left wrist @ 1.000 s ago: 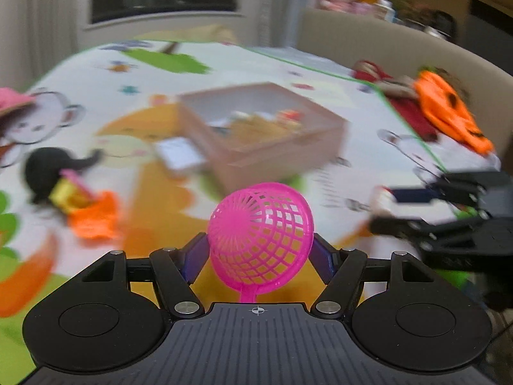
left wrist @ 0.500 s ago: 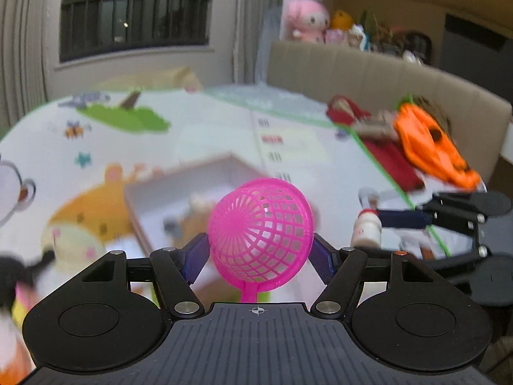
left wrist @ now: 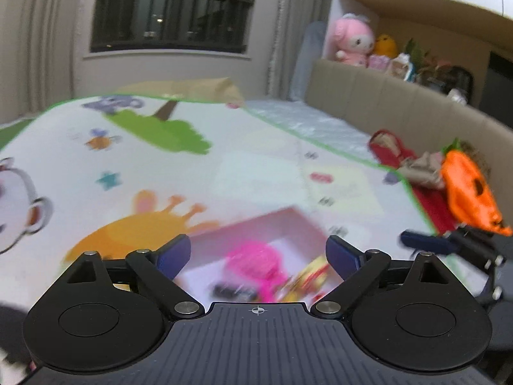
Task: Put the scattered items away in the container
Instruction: 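Carry the net and bottle over the pink box and open both grippers, then grasp the white battery holder with the right gripper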
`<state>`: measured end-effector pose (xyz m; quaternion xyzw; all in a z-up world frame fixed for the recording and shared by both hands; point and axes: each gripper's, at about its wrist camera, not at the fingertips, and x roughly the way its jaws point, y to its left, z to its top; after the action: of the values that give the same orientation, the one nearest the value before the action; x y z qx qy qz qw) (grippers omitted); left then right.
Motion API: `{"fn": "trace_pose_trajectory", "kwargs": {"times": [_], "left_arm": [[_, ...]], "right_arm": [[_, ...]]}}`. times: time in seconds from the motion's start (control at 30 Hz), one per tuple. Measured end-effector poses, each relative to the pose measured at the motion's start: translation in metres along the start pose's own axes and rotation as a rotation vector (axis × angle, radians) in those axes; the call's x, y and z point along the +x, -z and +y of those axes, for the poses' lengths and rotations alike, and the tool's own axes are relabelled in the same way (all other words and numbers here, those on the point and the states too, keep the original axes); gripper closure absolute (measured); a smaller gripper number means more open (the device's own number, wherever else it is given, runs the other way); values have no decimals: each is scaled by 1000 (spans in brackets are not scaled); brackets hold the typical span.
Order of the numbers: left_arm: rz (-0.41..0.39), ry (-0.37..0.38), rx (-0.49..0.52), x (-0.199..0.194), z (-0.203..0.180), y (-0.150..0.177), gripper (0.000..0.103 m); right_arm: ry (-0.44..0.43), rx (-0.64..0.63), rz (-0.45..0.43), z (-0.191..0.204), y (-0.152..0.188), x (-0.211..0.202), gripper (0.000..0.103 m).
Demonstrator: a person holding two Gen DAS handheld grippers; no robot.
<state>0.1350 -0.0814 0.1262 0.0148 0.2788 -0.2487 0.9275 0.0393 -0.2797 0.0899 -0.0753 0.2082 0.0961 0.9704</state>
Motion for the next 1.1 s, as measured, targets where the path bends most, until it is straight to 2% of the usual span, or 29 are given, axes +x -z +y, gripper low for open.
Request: {"fn": "trace_pose_trajectory", "kwargs": {"times": [0.2,0.4,0.57,0.6,0.7,0.73,0.9,1.0,1.1], "left_arm": [[-5,-178,76,-55,15,69,5],[47,-305,-27,-94,53,133,4],[44,-416,-51,-111,86,159,4],[41,-414,-63,-113,92,163,4],[30,-400,-92,-121,106,172,4],[25,-397,-97,-123,110,175,4],[2,-341,-152,-127,122,185,4],[-5,-310,-140,-123,120,191,3],[-17,-294,-109,-122,114,195,3]], "right_arm": [[-26,-27,77,33,19,-4,34],[-112,-107,97,91,20,-6,26],[-144,-193,103,145,12,4,25],[-150,-201,111,153,9,10,28],[-181,-197,164,177,0,30,58],[-191,-188,184,183,-4,37,63],[-183,-222,276,204,-39,85,64],[-111,-312,368,210,-58,130,64],[-86,-281,503,206,-72,179,65]]}}
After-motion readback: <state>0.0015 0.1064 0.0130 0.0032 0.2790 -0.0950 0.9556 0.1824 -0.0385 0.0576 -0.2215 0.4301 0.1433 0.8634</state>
